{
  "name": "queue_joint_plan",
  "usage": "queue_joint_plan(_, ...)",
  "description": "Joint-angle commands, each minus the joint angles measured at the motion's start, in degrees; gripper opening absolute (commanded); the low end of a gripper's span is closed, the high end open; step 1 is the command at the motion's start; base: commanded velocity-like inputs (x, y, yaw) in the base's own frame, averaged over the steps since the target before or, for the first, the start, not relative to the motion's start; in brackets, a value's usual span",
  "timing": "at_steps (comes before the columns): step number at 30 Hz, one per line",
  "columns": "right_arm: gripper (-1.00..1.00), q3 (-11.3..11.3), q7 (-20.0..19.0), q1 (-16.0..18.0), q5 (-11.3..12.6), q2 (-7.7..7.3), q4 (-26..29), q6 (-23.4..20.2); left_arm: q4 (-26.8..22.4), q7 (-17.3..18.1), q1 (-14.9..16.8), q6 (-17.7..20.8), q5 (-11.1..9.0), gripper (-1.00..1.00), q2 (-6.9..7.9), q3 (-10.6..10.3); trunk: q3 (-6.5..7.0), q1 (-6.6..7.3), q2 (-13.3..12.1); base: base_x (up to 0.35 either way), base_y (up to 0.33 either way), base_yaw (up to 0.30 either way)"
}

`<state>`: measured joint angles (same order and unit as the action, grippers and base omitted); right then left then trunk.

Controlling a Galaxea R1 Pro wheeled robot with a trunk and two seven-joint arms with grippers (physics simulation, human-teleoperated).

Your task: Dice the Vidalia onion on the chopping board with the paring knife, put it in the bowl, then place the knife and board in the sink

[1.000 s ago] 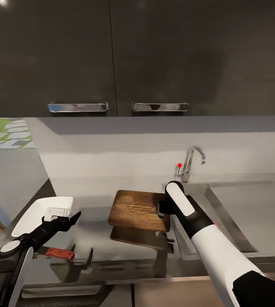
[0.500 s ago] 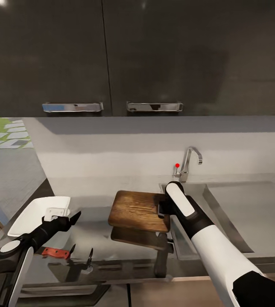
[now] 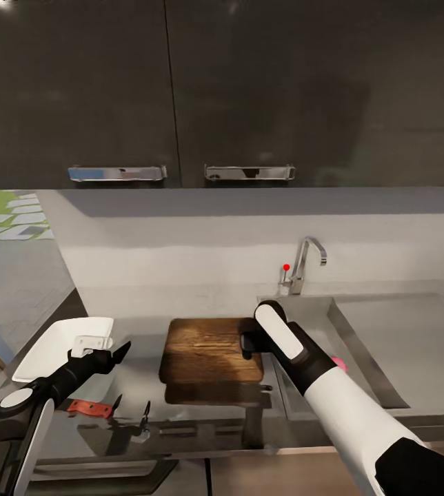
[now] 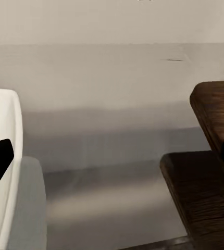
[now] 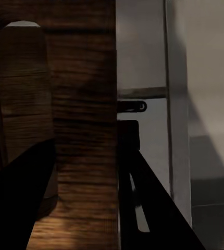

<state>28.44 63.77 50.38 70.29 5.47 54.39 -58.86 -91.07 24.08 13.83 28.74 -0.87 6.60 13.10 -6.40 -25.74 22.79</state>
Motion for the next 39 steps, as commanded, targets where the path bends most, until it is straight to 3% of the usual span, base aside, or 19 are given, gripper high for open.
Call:
queue_joint_plan(1, -1.00, 0.2, 0.6, 0.1, 0.2, -0.02, 0.0, -0.6, -0.1, 0.3, 0.1, 0.4, -0.1, 1.00, -0.01, 0.1, -0.13, -0.04, 0.1, 0.000, 0.000, 0.000)
queue_joint_plan(39, -1.00, 0.4, 0.5, 0.1, 0.1, -0.02, 0.0, -0.6, -0.1, 0.3, 0.1, 0.4, -0.1, 1.00, 0.01, 0.2, -0.30, -0.04, 0.1, 0.000, -0.030, 0.000)
